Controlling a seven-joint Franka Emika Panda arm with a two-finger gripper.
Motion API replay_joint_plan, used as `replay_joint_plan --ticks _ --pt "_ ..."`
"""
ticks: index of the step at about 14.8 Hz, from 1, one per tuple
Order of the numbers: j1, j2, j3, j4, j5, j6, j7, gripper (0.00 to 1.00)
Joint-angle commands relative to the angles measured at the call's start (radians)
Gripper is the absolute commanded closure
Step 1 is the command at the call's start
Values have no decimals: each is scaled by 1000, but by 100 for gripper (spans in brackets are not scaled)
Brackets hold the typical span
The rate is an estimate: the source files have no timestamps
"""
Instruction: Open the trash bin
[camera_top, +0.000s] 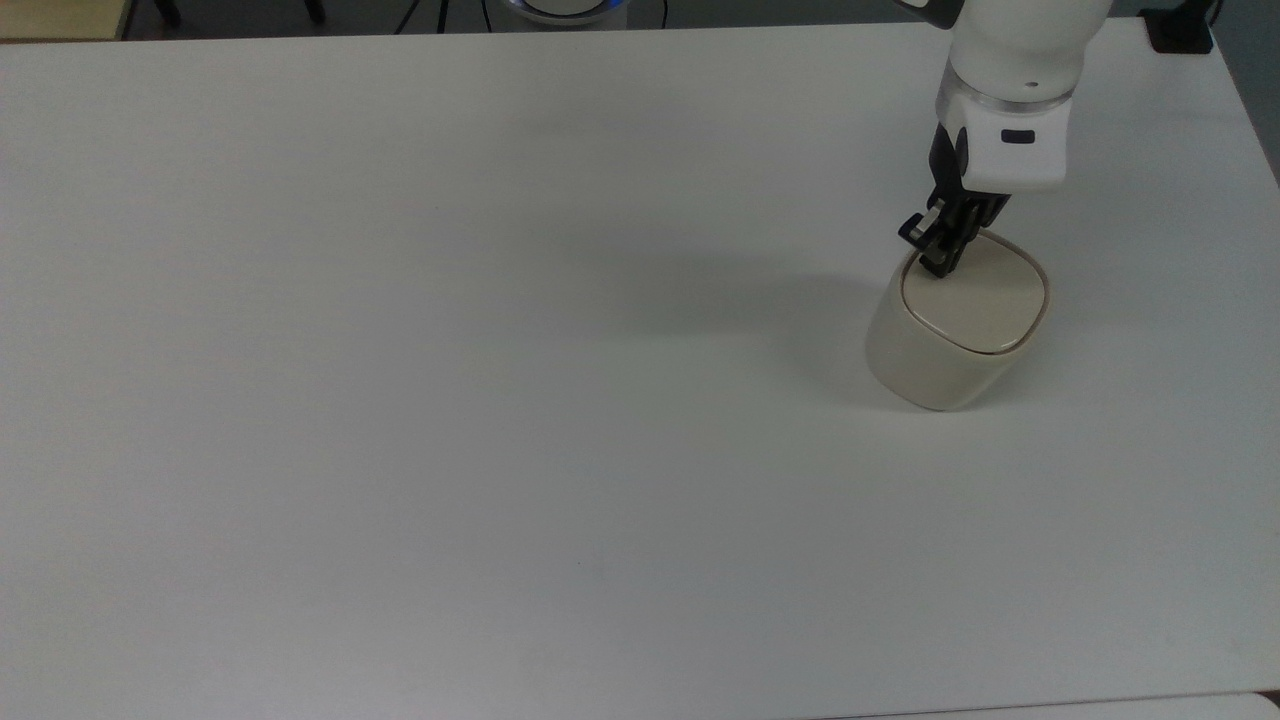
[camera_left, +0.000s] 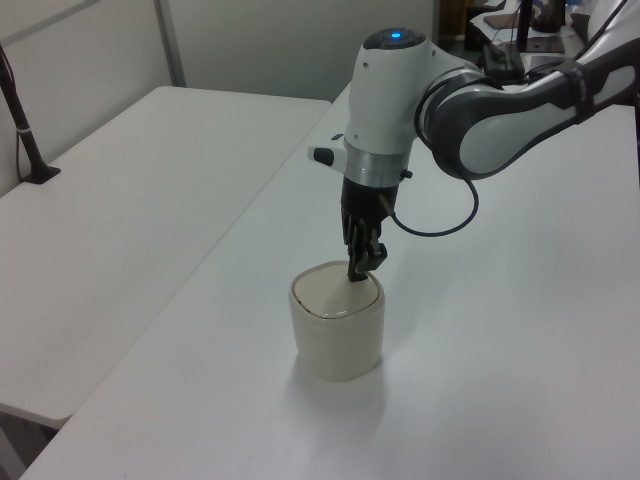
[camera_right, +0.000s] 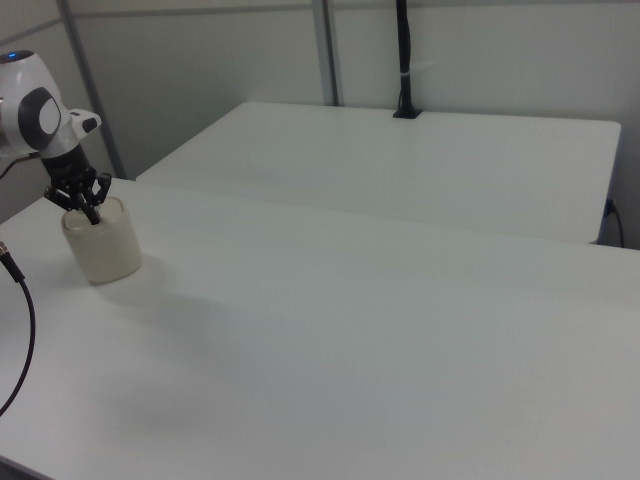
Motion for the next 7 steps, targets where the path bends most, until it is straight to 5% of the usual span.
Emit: replay_joint_plan --ticks 1,7 --pt "21 14 -23 -11 -12 8 -22 91" --pt "-28 -133 -23 -17 -3 -116 -20 80"
